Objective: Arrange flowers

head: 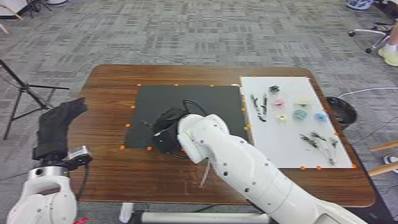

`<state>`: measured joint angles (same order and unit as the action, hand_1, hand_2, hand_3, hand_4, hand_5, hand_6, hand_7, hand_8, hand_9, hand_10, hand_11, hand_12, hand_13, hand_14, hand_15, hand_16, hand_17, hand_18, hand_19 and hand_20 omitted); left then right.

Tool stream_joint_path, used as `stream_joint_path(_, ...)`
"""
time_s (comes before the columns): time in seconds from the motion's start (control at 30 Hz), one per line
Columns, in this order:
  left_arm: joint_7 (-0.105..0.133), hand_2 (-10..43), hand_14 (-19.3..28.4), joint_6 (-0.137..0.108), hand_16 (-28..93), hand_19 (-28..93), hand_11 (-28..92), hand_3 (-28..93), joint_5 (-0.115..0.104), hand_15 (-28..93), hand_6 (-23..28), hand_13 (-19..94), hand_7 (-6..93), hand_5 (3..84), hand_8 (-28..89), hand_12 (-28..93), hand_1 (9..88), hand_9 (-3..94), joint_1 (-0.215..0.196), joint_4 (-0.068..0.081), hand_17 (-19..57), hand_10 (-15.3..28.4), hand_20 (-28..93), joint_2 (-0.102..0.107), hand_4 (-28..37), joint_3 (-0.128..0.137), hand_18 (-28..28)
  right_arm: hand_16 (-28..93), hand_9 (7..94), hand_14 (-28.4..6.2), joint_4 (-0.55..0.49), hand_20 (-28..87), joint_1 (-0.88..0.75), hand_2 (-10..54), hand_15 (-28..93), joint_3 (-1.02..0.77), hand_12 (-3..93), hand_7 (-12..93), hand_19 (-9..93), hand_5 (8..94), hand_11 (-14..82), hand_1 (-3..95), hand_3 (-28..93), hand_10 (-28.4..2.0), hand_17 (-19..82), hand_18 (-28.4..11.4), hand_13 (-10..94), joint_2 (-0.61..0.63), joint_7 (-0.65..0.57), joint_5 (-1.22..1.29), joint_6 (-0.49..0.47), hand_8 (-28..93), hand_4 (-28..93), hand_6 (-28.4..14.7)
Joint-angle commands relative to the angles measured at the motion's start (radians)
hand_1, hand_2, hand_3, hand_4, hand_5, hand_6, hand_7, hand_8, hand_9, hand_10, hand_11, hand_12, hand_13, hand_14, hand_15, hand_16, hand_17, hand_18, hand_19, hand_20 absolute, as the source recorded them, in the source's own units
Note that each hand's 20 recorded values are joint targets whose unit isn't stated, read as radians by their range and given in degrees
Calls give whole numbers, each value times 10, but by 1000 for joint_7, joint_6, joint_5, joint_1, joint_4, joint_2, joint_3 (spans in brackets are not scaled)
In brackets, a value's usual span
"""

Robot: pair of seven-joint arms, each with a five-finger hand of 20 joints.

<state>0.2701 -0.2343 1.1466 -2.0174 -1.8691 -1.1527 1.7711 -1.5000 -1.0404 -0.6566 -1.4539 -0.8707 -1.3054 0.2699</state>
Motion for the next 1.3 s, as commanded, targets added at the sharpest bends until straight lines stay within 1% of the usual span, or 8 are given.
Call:
stream_joint_path(0.03, -13, 102, 151, -53, 2, 77, 206, 666, -40, 143, 32, 356, 128, 544, -72, 125, 189, 512, 19, 65, 73, 151, 173, -13, -283, 37, 108, 340, 935, -15, -3, 465, -21, -95, 554, 7, 270, 538, 931, 592, 165, 643, 551, -96, 642, -124, 937, 2, -14, 0, -2, 138, -77, -49)
stream_joint_path(0.13, -11, 124, 150, -51, 4, 77, 206, 663, -32, 142, 32, 355, 126, 544, -71, 124, 183, 512, 16, 63, 73, 151, 173, -14, -283, 40, 107, 343, 934, -16, 2, 462, -18, -93, 550, 3, 268, 542, 931, 588, 159, 641, 553, -96, 641, -124, 937, 0, -9, -5, -5, 137, -80, -49)
stream_joint_path(0.27, -5, 130, 150, -50, 6, 77, 206, 666, -36, 142, 31, 354, 127, 544, -71, 124, 176, 512, 16, 61, 73, 150, 172, -15, -283, 39, 107, 346, 929, -16, 6, 459, -12, -89, 547, 2, 269, 545, 932, 580, 144, 632, 561, -96, 640, -125, 937, -2, -6, -6, 0, 136, -79, -49)
stream_joint_path(0.8, 2, 103, 153, -28, 8, 79, 208, 679, -36, 149, 31, 357, 129, 539, -70, 126, 174, 509, -6, 42, 73, 150, 174, -23, -283, 50, 106, 349, 906, -19, 0, 453, -15, -94, 536, 2, 269, 497, 932, 583, 133, 578, 566, -111, 640, -124, 937, 3, -7, 9, -27, 147, -55, -58)
stream_joint_path(0.93, 0, 99, 155, -22, 8, 79, 208, 679, -34, 153, 30, 359, 129, 538, -70, 127, 176, 509, 0, 46, 72, 150, 173, -21, -283, 47, 106, 354, 890, -19, 0, 453, -14, -95, 530, 0, 260, 476, 932, 583, 142, 559, 566, -119, 636, -125, 937, 6, -8, 17, -37, 148, -55, -58)
stream_joint_path(0.97, 9, 98, 155, -6, 8, 79, 208, 679, -35, 154, 29, 359, 131, 537, -69, 127, 176, 509, -15, 43, 72, 150, 173, -29, -283, 63, 106, 358, 886, -19, -1, 453, -15, -95, 525, -2, 254, 456, 932, 588, 148, 557, 556, -121, 635, -125, 937, 6, -7, 18, -47, 156, -48, -57)
stream_joint_path(1.0, 11, 97, 155, -1, 8, 80, 208, 678, -35, 155, 30, 359, 131, 536, -69, 127, 177, 509, -19, 43, 72, 150, 173, -32, -283, 67, 106, 361, 883, -20, -1, 453, -15, -95, 522, -3, 250, 440, 932, 591, 152, 555, 548, -123, 635, -126, 937, 7, -6, 18, -55, 161, -45, -58)
stream_joint_path(1.3, 12, 90, 156, -31, 8, 81, 210, 677, -34, 161, 30, 363, 132, 535, -69, 129, 180, 508, -39, 30, 72, 151, 173, -35, -283, 64, 107, 370, 867, -22, -49, 483, 29, -82, 519, 53, 211, 417, 932, 611, 216, 502, 547, -128, 623, -141, 937, 80, 82, -104, -125, 176, -50, -54)
